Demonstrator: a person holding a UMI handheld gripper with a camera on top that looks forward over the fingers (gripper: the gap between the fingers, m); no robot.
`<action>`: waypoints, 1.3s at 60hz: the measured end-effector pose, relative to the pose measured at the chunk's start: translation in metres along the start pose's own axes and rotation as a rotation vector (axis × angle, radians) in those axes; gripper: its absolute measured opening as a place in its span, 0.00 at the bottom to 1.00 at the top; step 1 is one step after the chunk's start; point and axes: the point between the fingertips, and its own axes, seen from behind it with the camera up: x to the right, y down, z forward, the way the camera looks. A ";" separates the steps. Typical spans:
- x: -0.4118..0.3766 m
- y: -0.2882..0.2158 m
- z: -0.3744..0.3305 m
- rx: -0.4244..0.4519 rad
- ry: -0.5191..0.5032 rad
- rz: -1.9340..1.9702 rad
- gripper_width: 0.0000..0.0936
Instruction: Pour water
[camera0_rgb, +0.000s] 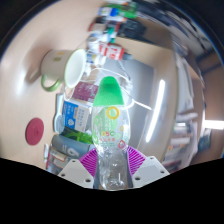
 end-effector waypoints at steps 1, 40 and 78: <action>-0.002 -0.003 0.004 0.000 -0.002 -0.046 0.41; 0.025 -0.040 0.041 0.031 0.094 -0.390 0.41; -0.121 -0.009 0.028 -0.102 -0.214 1.924 0.41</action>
